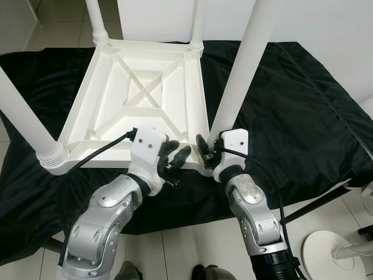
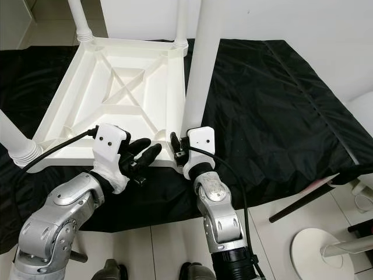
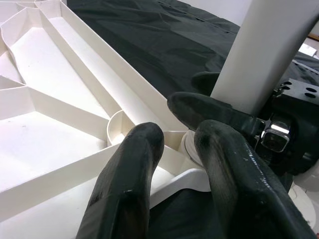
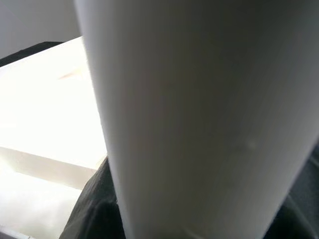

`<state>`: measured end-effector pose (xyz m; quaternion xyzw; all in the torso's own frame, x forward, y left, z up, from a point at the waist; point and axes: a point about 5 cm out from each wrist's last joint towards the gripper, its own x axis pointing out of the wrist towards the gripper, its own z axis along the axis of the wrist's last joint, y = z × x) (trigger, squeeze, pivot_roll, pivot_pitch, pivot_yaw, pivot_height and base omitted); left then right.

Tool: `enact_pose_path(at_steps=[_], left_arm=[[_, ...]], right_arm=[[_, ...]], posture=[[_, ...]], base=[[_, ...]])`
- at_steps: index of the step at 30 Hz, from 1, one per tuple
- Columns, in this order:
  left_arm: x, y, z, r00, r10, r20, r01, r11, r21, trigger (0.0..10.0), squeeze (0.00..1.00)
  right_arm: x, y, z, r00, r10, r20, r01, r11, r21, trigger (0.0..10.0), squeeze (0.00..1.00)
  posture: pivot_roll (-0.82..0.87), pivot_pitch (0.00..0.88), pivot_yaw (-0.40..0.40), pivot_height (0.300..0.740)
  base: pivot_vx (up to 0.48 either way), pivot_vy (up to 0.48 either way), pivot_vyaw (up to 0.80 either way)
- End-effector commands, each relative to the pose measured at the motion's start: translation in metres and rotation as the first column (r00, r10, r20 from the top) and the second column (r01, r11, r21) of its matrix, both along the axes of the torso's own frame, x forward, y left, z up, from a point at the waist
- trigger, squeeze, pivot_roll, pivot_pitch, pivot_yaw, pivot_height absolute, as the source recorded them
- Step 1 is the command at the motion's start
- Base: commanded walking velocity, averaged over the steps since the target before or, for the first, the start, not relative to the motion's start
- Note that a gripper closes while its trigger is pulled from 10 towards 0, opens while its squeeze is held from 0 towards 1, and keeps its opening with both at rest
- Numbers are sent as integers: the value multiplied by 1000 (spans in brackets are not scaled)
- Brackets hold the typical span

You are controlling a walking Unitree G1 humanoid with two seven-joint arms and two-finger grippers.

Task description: Building children table

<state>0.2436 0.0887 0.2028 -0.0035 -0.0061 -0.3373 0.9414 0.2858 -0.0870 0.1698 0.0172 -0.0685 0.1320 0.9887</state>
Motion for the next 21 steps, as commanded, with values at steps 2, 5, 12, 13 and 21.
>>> enact_pose_path(at_steps=[2,5,12,13,21], left_arm=[[-2,-2,-3,1000,-18,-9,18,1000,8,10000,0],[-2,-1,-5,1000,-8,5,8,1000,18,10000,0],[-6,2,-11,999,-15,42,12,998,60,10000,0],[-6,2,-12,999,-19,42,16,998,64,10000,0],[-6,-1,-14,997,-57,47,53,995,85,10000,0]], right_arm=[[-3,-12,-5,997,-71,-31,72,997,20,10000,1000],[-8,-15,2,999,-24,24,23,999,44,10000,1000],[-22,-29,8,959,262,104,-263,965,-6,10000,0],[-22,-32,7,952,292,92,-291,957,-22,10000,0],[-9,-47,4,900,432,48,-425,898,-115,10000,0]], posture=[[-22,98,-25,740],[-23,97,-22,740],[-34,96,-28,740],[-36,95,-29,740],[-32,87,-28,740]], base=[[0,0,0],[0,0,0],[0,0,0],[0,0,0],[0,0,0]])
